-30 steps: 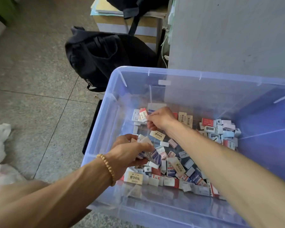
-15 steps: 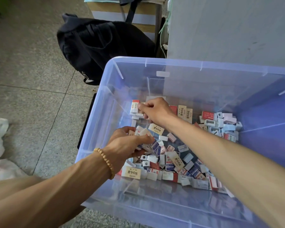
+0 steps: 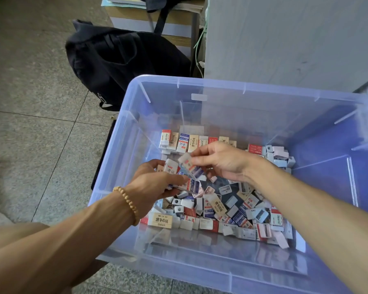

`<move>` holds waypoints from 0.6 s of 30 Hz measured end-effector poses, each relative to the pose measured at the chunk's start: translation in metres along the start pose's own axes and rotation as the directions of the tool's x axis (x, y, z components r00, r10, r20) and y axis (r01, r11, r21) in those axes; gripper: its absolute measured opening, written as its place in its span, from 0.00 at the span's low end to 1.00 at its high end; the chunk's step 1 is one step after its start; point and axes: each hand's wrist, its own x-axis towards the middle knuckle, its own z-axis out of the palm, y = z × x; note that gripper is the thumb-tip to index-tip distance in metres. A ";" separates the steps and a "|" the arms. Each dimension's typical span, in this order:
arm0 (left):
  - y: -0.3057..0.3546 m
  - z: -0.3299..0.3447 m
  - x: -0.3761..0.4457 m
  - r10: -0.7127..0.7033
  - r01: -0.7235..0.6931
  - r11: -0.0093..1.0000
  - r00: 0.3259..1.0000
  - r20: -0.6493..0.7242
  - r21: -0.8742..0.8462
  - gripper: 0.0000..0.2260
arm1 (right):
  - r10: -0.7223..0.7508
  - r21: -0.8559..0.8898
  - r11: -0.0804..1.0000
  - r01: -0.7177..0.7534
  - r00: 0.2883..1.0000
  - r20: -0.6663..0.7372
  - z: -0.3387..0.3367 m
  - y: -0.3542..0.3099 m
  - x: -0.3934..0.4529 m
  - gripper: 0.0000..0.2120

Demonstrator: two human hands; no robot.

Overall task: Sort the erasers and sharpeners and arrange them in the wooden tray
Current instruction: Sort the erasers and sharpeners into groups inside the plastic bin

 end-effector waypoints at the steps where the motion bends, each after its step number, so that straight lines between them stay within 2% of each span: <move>1: 0.000 0.000 0.001 -0.003 0.003 1.000 1.000 -0.013 -0.010 0.18 | -0.020 0.042 0.999 0.025 0.994 -0.111 0.002 0.001 0.006 0.04; 2: -0.001 0.000 0.002 -0.005 0.005 1.000 1.000 -0.023 -0.015 0.18 | -0.032 0.064 0.997 0.050 0.967 -0.253 0.004 0.003 0.015 0.03; 4: -0.003 0.000 0.003 -0.006 0.006 1.000 0.999 -0.042 -0.010 0.19 | -0.039 0.017 0.998 0.054 0.870 -0.491 0.012 0.004 0.034 0.03; 6: -0.005 0.000 0.004 -0.005 0.004 1.000 0.998 -0.059 -0.013 0.20 | -0.047 -0.060 0.998 0.015 0.819 -0.572 0.023 0.003 0.051 0.02; 9: -0.005 0.000 0.007 -0.002 0.000 1.000 0.997 -0.083 -0.027 0.20 | -0.117 -0.221 0.975 -0.027 0.781 -0.614 0.035 -0.002 0.069 0.11; 13: -0.007 -0.001 0.010 -0.004 0.000 0.999 0.995 -0.095 -0.043 0.18 | -0.198 -0.303 0.953 0.006 0.770 -0.607 0.039 -0.010 0.081 0.06; 16: -0.007 -0.002 0.012 0.014 -0.018 0.999 0.997 -0.080 -0.049 0.16 | -0.191 -0.307 0.951 0.015 0.812 -0.552 0.035 -0.012 0.077 0.05; 18: -0.006 -0.001 0.012 0.031 -0.033 0.999 0.998 -0.062 -0.034 0.16 | -0.259 -0.394 0.919 0.026 0.794 -0.551 0.031 -0.010 0.065 0.08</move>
